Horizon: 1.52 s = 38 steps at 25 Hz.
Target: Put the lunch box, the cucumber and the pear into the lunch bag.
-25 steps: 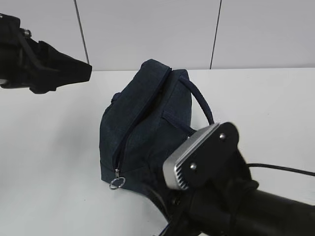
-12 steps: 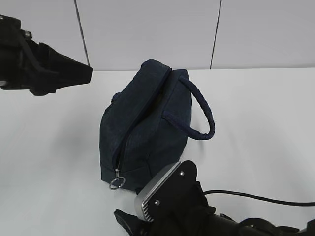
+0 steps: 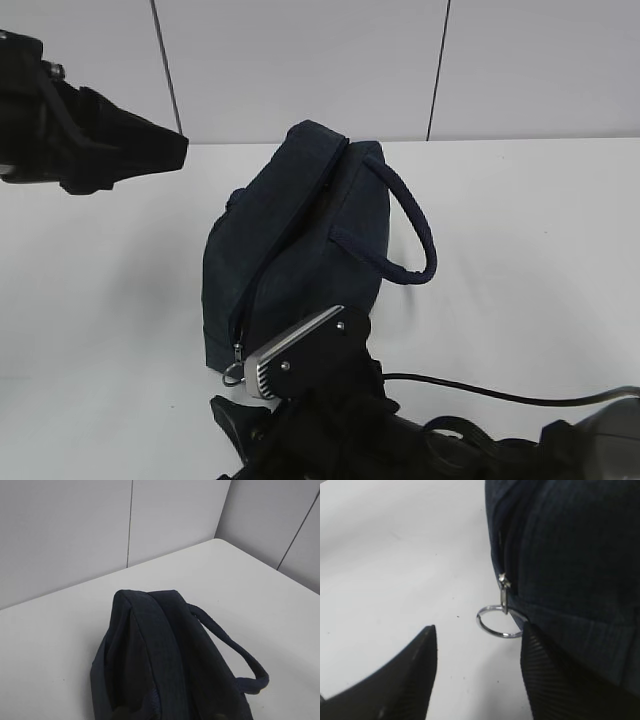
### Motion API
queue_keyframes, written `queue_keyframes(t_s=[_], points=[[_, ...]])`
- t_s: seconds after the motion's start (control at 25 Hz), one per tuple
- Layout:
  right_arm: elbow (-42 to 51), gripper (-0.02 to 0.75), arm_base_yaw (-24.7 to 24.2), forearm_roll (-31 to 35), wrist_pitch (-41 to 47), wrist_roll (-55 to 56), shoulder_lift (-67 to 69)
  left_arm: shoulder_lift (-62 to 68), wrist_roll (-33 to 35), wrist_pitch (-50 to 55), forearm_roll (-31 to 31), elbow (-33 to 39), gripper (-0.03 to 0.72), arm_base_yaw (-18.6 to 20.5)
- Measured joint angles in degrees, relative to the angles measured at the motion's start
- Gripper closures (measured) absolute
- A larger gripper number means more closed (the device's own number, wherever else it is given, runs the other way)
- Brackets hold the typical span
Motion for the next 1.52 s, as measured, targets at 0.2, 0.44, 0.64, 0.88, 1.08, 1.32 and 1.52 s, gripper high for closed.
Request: queue_keyframes(t_s=[0.2,0.44,0.64,0.88,1.08,1.32,1.52], points=[[-2.3,0.301,0.0,1.9,3.0,0.3,1.1,0.0,0.0,0.0,0.0,0.0,0.381,0.0],[-3.8,0.275,0.0,2.5,4.1,0.5,2.7,0.0,0.0,0.1,0.0,0.0,0.381,0.0],[-6.2,0.269,0.0,2.5,4.5,0.6,4.0,0.0,0.0,0.1,0.0,0.0,0.381,0.0],[-6.3,0.268,0.0,2.5,5.7,0.7,4.2,0.0,0.0,0.1,0.0,0.0,0.381,0.0],[-6.4,0.269,0.0,2.6,5.9,0.7,4.2,0.0,0.0,0.1,0.0,0.0,0.381,0.0],[-6.4,0.315,0.0,2.6,7.0,-0.3,3.7,0.0,0.0,0.1,0.0,0.0,0.381,0.0],[-6.4,0.339,0.0,4.3,7.3,-1.6,3.5,0.0,0.0,0.1,0.1,0.0,0.381,0.0]])
